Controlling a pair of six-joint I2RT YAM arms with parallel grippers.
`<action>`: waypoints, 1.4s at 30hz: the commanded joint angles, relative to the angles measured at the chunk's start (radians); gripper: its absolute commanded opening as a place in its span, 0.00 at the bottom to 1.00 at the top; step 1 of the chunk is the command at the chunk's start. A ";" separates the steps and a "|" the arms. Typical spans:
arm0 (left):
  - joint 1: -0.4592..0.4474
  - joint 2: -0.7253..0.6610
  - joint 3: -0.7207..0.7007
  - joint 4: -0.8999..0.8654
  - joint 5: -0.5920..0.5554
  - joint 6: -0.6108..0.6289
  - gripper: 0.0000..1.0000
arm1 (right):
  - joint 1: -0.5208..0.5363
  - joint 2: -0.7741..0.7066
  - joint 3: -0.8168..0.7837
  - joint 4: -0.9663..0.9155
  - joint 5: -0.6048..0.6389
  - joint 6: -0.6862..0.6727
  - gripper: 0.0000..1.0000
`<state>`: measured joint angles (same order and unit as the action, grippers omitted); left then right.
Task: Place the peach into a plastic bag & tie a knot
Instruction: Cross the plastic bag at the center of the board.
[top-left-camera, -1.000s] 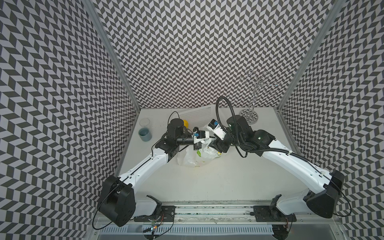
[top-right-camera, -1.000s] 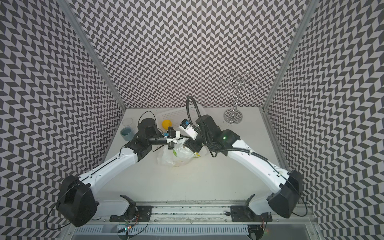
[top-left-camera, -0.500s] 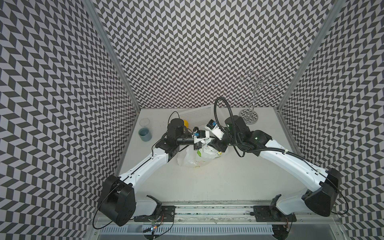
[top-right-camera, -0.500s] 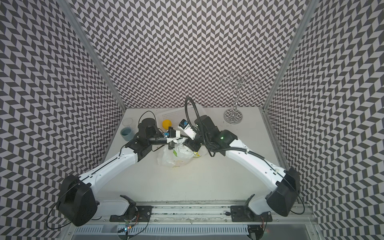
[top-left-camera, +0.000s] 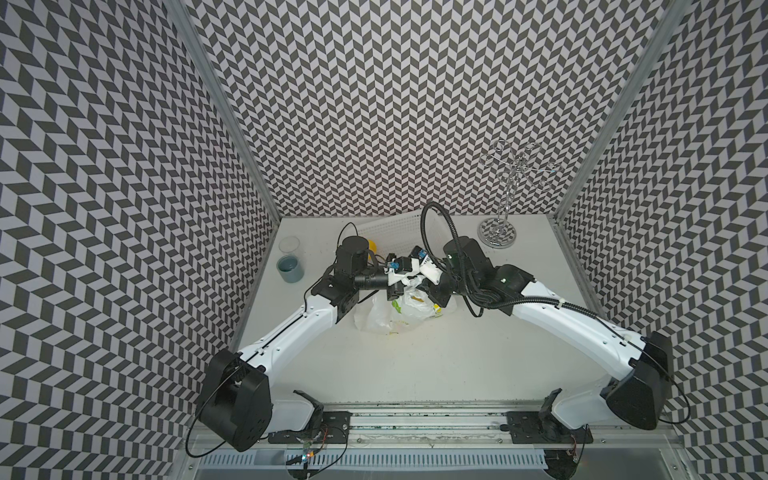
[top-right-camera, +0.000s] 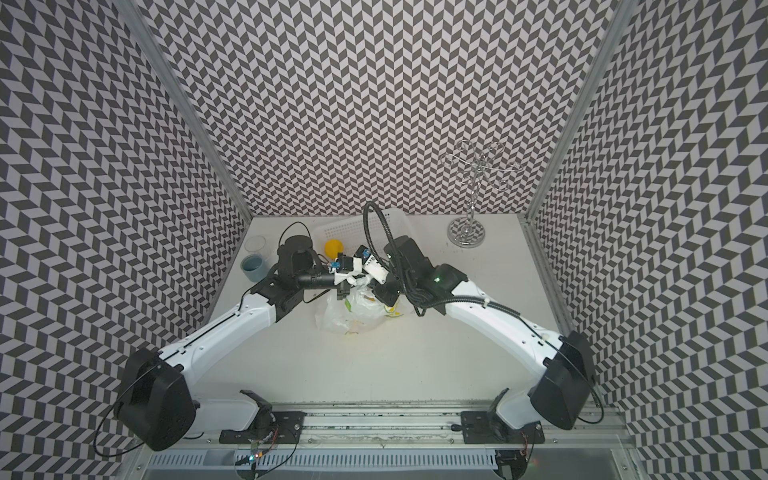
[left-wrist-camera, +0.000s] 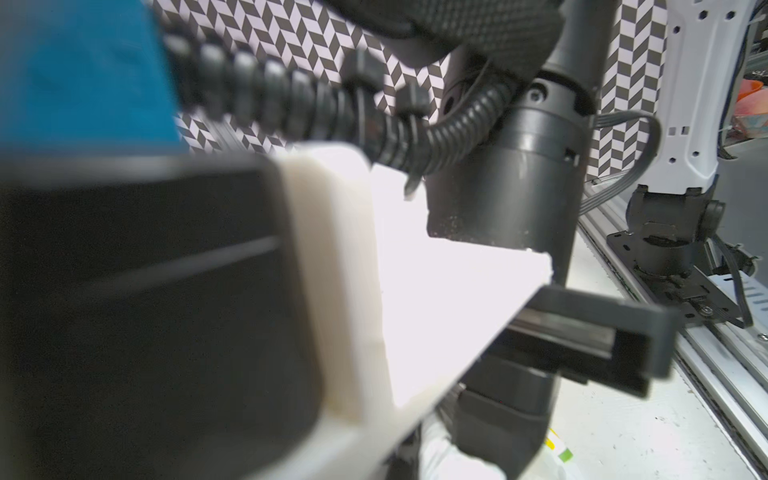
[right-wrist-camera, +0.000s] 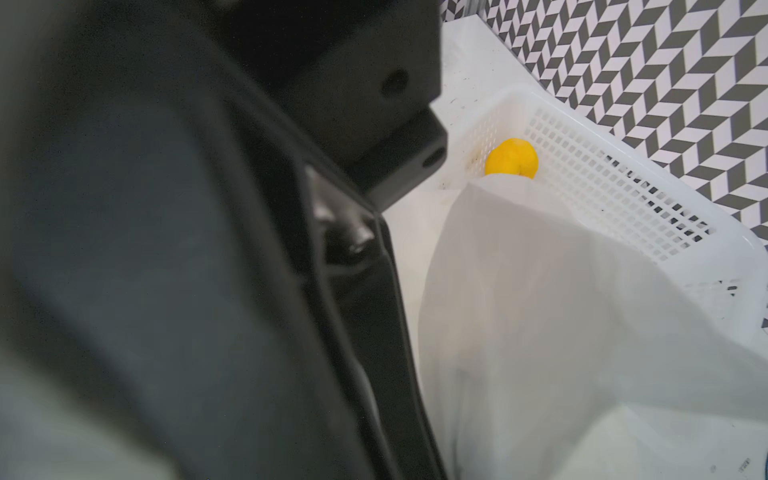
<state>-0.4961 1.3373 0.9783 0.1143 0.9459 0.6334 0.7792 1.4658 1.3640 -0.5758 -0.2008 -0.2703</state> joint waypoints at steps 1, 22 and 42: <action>-0.017 -0.003 0.036 0.004 0.038 -0.014 0.00 | 0.003 0.028 -0.010 0.074 0.027 -0.013 0.23; 0.039 -0.053 0.034 -0.076 -0.110 -0.249 0.33 | 0.002 -0.094 -0.283 0.547 0.278 0.054 0.00; 0.063 -0.078 -0.137 0.051 -0.107 -0.419 0.18 | -0.054 -0.157 -0.322 0.665 0.312 0.115 0.00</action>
<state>-0.4232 1.2823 0.8543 0.1062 0.7792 0.2802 0.7288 1.3392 1.0515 -0.0486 0.0422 -0.1741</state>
